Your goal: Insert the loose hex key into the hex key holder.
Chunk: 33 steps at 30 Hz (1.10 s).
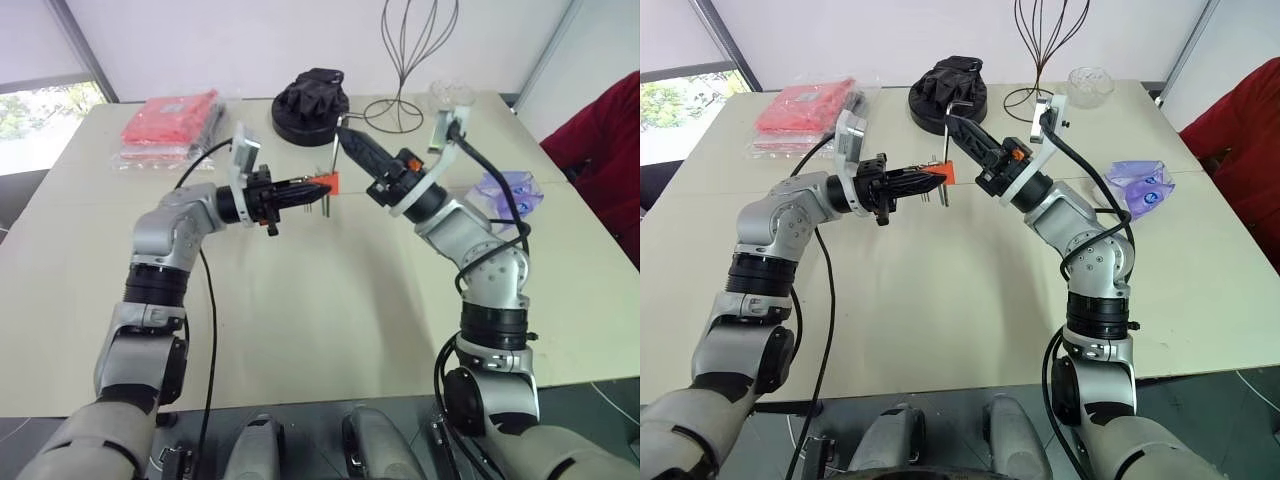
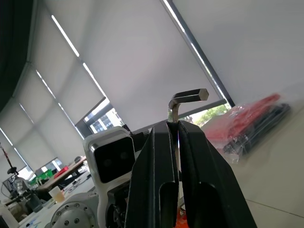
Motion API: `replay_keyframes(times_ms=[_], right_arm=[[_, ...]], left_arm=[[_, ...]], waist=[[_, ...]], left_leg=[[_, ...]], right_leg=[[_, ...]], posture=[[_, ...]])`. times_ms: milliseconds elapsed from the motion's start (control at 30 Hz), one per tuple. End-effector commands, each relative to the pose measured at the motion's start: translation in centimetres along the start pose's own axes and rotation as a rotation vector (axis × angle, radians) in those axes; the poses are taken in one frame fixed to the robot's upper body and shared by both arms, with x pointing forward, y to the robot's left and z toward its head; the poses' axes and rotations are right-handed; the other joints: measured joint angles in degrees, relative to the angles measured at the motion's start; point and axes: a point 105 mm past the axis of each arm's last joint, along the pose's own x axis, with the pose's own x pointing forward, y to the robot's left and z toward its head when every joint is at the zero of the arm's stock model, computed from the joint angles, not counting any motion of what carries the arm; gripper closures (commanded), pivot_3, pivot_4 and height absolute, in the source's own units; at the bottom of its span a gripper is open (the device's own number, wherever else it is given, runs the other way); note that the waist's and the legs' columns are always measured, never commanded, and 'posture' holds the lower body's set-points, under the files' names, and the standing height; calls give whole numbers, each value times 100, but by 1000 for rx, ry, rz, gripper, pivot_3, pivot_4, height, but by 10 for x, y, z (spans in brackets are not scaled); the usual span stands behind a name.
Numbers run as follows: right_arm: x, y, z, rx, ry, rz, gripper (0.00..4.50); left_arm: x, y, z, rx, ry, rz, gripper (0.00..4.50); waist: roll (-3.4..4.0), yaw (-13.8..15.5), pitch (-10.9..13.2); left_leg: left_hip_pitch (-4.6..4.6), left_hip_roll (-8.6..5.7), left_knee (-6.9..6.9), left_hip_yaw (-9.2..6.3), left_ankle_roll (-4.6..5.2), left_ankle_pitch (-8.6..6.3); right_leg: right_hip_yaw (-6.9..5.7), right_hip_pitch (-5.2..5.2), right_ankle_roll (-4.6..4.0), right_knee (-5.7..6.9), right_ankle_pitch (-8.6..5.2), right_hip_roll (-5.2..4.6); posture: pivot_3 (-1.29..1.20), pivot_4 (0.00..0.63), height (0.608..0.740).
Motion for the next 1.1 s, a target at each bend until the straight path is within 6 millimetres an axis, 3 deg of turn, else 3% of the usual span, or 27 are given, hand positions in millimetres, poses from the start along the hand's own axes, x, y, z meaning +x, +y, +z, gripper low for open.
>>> replay_keyframes(times_ms=[33,333,767,900,1000,1100], right_arm=[[-2,-1,5,-21,-21,0,4486],[-6,-17,3,-34,-24,-53,4486],[-3,-6,3,-53,-6,-5,4486],[-3,-3,4,-57,-1,10,3098],[-3,-4,8,-81,-5,-4,1418],[-3,-6,12,-109,-8,-20,52]], left_arm=[[-2,-5,22,52,-49,-20,4500],[-6,-9,21,51,-34,-28,4500],[-3,-4,19,70,-53,3,4500],[-2,-2,19,70,-79,15,4500],[0,-1,19,70,-101,20,4500],[1,-1,18,68,-111,25,4500]], waist=[[0,1,0],[1,-2,0],[1,2,1],[1,3,1],[1,0,1],[1,3,1]], left_leg=[[0,0,0,0,0,0],[0,0,0,0,0,0],[0,0,0,0,0,0],[0,0,0,0,0,0],[0,0,0,0,0,0],[0,0,0,0,0,0]], right_leg=[[0,0,0,0,0,0],[0,0,0,0,0,1],[0,0,0,-1,0,0],[0,0,0,-1,0,0],[0,0,0,-1,0,0],[0,0,0,-1,0,0]], posture=[[0,150,740],[0,150,740],[0,150,740],[0,150,740],[0,150,740],[0,150,740]])
